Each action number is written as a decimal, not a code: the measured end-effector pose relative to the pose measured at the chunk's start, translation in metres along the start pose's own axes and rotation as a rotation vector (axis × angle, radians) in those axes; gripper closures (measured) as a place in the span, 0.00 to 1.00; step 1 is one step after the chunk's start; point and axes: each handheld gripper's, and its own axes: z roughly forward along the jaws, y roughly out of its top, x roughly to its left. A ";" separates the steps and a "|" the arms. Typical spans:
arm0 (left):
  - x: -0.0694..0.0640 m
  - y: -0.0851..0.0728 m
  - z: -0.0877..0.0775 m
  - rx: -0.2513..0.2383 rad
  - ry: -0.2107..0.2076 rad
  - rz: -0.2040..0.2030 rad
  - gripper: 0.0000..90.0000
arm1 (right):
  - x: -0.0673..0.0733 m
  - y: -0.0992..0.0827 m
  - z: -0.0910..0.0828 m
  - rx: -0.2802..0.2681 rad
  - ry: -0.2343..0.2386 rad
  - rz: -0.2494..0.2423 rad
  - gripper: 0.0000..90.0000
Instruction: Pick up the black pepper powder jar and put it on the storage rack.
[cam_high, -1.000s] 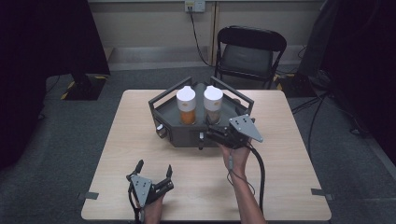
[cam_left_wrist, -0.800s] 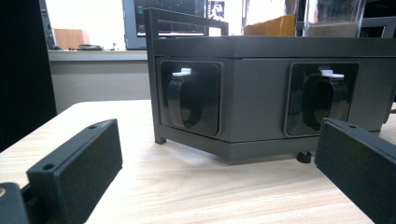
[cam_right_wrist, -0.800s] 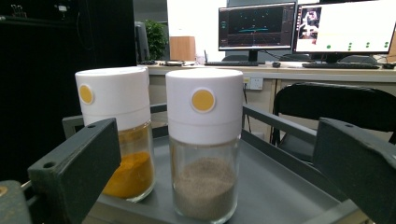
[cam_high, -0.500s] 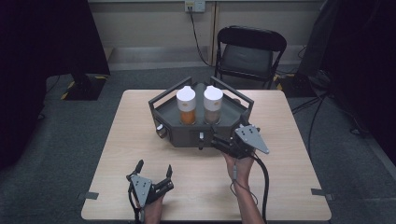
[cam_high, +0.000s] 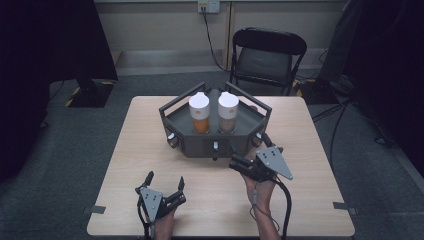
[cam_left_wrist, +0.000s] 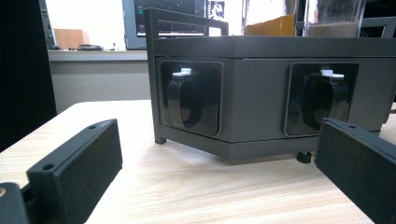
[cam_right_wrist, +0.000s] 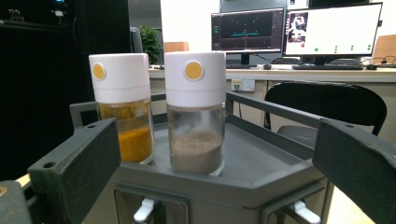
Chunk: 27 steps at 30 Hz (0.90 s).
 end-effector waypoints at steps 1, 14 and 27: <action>0.000 0.000 0.000 0.000 0.000 0.000 0.00 | 0.000 -0.001 -0.002 -0.001 -0.001 -0.002 0.00; 0.000 0.000 0.000 0.000 0.000 0.000 0.00 | 0.001 -0.018 -0.019 -0.005 -0.024 -0.015 0.00; 0.000 0.000 0.000 0.000 0.000 0.000 0.00 | 0.007 -0.043 -0.039 -0.009 -0.033 -0.021 0.00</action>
